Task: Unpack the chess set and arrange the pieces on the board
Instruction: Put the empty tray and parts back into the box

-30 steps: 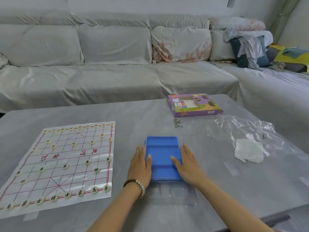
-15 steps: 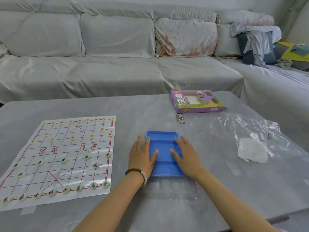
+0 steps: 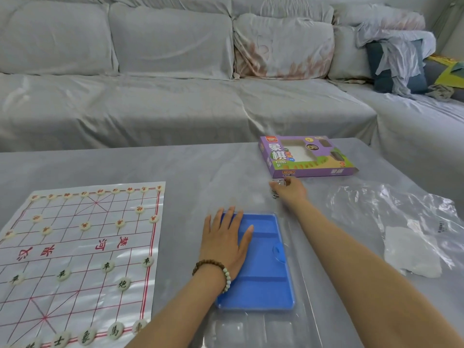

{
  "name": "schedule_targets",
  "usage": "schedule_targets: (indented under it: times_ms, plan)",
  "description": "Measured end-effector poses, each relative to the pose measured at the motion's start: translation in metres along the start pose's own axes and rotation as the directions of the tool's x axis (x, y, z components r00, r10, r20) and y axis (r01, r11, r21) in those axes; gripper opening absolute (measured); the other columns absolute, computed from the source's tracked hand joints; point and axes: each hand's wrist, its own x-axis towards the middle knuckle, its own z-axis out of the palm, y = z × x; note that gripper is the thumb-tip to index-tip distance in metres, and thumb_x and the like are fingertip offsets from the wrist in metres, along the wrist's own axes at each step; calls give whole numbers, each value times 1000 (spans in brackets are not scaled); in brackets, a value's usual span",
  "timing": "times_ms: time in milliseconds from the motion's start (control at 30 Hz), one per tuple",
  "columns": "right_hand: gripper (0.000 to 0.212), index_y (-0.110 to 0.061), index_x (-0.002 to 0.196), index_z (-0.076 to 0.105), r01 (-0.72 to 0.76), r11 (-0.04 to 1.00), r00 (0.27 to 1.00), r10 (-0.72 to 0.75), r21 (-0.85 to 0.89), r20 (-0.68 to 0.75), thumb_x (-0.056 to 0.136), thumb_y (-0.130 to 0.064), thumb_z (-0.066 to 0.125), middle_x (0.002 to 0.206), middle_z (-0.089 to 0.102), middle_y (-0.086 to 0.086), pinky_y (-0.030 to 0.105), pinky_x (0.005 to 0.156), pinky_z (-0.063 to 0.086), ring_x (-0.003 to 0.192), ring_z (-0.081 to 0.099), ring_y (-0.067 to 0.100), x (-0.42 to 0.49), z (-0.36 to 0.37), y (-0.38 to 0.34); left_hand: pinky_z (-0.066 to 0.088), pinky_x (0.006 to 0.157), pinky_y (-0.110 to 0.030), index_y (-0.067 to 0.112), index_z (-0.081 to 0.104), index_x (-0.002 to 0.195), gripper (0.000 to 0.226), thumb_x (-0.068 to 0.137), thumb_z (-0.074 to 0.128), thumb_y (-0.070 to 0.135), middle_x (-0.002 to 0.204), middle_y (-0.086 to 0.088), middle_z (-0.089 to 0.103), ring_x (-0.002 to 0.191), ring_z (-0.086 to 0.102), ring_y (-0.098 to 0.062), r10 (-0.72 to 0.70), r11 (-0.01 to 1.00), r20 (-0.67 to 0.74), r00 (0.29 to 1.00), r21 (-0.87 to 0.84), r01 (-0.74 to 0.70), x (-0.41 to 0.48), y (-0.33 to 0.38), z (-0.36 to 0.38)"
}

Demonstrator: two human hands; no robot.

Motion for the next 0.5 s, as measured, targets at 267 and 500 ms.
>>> schedule_targets:
  times_ms: [267, 500]
  plan:
    - [8, -14, 90, 71, 358, 922, 934, -350, -150, 76, 84, -18, 67, 89, 70, 1, 20, 69, 46, 75, 61, 12, -1, 18, -19, -9, 116, -33, 32, 5, 147, 102, 60, -34, 67, 156, 11, 0, 143, -5, -12, 5, 1000, -28, 1000, -1, -6, 1, -2, 2]
    - [7, -6, 87, 71, 287, 880, 937, -340, 380, 80, 82, -11, 70, 70, 67, 4, 14, 56, 50, 58, 57, 7, -78, -48, -32, -4, 117, -34, 26, 19, 146, 55, 97, 14, 50, 155, 8, 11, 143, 2, -13, 23, 996, 49, 999, -84, -19, 1, -2, -8]
